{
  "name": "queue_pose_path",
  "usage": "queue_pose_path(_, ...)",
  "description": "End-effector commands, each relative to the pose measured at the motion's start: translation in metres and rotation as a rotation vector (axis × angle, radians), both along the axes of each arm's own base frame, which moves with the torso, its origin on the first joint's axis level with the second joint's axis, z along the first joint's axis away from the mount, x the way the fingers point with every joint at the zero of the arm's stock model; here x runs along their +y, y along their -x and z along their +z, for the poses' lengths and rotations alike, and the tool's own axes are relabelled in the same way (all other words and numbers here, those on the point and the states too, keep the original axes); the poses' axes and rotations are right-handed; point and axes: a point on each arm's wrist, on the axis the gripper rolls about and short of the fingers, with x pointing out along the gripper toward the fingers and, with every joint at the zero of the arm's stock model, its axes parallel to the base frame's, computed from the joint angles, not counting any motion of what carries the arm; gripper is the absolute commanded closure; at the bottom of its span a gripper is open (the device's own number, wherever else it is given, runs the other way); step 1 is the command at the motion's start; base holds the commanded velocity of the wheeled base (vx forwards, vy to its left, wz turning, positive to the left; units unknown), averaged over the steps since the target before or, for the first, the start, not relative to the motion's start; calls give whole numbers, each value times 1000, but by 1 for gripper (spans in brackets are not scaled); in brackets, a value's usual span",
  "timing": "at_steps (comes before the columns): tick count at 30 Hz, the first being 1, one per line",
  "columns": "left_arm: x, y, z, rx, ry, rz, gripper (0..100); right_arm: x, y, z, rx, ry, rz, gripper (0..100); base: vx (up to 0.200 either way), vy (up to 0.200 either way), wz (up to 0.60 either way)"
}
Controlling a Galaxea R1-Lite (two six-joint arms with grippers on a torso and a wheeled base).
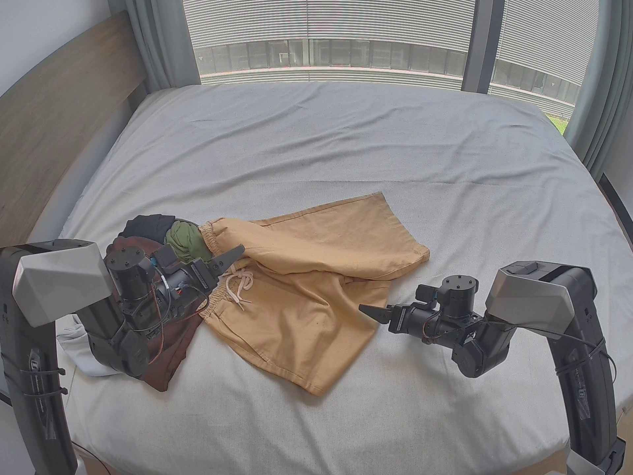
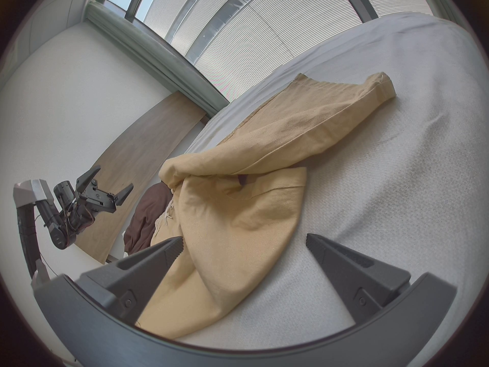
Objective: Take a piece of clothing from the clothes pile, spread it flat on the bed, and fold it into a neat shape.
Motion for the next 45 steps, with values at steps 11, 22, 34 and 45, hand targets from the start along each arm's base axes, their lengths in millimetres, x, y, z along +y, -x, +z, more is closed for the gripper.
queue_pose_path(11, -7, 3, -2, 6, -7, -18, 0, 8, -1, -7, 28, -39, -9, 0, 0, 0, 0)
queue_pose_path(22, -7, 3, -4, 12, -7, -17, 0, 10, 8, -5, 60, -83, -22, 100, 0, 0, 0)
queue_pose_path(34, -6, 3, -8, 23, -9, -15, 0, -8, 45, 24, 21, -97, -29, 100, 0, 0, 0)
queue_pose_path(45, -6, 3, -8, 25, -9, -14, 0, -16, 59, 27, 23, -89, -33, 100, 0, 0, 0)
